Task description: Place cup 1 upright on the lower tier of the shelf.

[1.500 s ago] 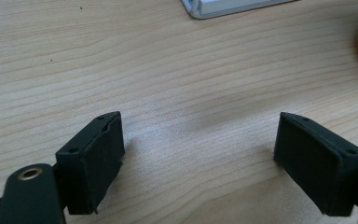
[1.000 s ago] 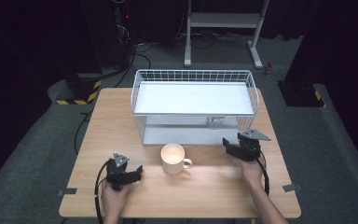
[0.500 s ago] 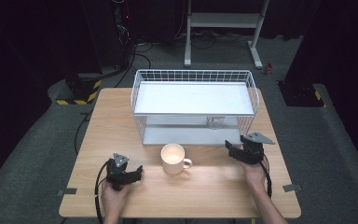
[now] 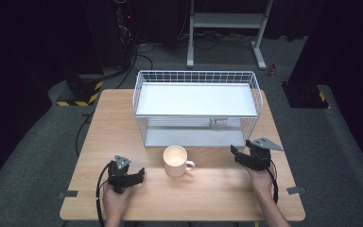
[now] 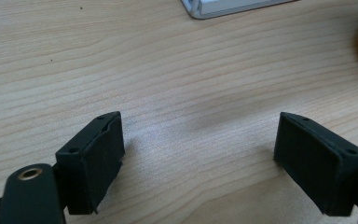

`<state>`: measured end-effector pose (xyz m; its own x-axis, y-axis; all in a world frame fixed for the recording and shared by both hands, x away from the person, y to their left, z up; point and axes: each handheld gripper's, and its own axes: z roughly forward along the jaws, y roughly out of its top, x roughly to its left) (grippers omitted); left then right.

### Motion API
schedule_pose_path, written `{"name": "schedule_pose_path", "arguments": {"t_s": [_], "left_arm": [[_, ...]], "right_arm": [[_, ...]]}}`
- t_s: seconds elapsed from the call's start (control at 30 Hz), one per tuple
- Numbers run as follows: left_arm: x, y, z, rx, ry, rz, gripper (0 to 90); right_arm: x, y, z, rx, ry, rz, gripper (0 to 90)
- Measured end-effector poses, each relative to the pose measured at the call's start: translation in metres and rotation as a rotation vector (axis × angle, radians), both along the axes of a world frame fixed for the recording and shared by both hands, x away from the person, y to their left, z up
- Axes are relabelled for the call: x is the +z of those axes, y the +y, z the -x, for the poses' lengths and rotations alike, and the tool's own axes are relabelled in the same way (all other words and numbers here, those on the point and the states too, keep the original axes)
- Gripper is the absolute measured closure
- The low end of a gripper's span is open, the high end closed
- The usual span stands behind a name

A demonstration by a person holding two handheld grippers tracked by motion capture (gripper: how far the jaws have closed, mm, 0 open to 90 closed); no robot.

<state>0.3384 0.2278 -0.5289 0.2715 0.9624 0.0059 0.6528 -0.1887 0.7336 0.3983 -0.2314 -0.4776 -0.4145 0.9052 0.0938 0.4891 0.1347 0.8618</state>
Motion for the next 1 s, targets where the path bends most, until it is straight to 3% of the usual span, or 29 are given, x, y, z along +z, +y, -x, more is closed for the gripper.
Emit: {"name": "schedule_pose_path", "arguments": {"t_s": [0.63,1.0], "left_arm": [[0.0,0.0,0.0,-0.001,-0.001,-0.002,16.2],[0.0,0.0,0.0,0.001,-0.001,-0.001,16.2]], "right_arm": [[-0.009,-0.016,0.019,-0.026,-0.001,-0.012,29.2],[-0.016,-0.021,0.029,-0.038,-0.012,0.04,29.0]]}}
